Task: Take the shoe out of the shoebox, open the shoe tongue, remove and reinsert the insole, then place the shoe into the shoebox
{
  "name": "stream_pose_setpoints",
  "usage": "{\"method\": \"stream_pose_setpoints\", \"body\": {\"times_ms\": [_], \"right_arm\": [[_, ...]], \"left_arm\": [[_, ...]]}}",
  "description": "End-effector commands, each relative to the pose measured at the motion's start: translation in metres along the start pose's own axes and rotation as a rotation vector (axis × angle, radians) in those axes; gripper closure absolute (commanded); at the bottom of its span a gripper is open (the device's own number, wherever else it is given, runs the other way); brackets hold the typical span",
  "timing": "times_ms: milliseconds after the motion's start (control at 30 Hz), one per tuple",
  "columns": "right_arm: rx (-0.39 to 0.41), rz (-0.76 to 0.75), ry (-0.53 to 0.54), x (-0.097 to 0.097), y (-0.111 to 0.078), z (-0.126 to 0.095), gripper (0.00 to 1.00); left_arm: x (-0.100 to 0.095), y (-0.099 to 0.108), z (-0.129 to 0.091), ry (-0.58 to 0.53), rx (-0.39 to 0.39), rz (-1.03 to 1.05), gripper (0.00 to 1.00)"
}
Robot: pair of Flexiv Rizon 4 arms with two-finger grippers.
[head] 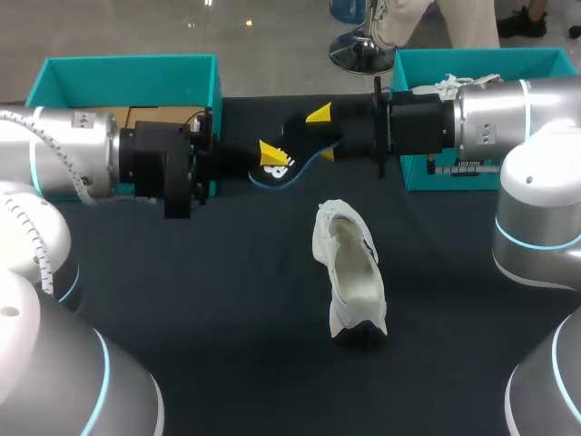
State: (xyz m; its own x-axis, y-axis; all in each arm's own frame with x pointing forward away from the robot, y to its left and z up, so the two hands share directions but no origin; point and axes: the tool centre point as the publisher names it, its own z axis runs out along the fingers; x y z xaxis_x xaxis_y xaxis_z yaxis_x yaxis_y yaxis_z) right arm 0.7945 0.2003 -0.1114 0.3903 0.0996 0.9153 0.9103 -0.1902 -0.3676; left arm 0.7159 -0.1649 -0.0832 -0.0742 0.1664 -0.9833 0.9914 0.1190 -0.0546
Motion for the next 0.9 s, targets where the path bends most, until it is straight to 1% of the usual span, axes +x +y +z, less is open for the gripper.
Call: {"method": "stream_pose_setpoints", "body": {"times_ms": [33,400,567,600,633,667,767,900], "right_arm": [[-0.002,0.001,-0.003,0.0,0.0,0.002,1.0],[-0.002,0.001,-0.003,0.0,0.0,0.002,1.0],[-0.002,0.001,-0.003,0.0,0.0,0.002,1.0],[-0.002,0.001,-0.003,0.0,0.0,0.002,1.0],[-0.002,0.001,-0.003,0.0,0.0,0.002,1.0],[-0.002,0.001,-0.003,0.0,0.0,0.002,1.0],[-0.002,0.001,-0.003,0.0,0.0,0.002,1.0],[-0.002,0.001,-0.003,0.0,0.0,0.002,1.0]], "left_arm": [[0.003,0.0,0.001,-0.009,0.003,0.007,1.0],[0.009,0.002,0.002,-0.008,0.008,-0.004,1.0],[0.008,0.004,0.001,-0.002,-0.009,-0.004,1.0],[0.008,0.004,0.0,0.004,-0.009,-0.004,0.89],[0.007,0.004,0.0,0.005,-0.006,-0.002,0.41],[0.006,0.004,0.0,0.005,-0.005,0.004,0.0],[0.002,0.008,-0.006,0.004,-0.002,0.02,0.0],[-0.006,0.019,-0.02,-0.009,0.0,0.054,0.0]]}}
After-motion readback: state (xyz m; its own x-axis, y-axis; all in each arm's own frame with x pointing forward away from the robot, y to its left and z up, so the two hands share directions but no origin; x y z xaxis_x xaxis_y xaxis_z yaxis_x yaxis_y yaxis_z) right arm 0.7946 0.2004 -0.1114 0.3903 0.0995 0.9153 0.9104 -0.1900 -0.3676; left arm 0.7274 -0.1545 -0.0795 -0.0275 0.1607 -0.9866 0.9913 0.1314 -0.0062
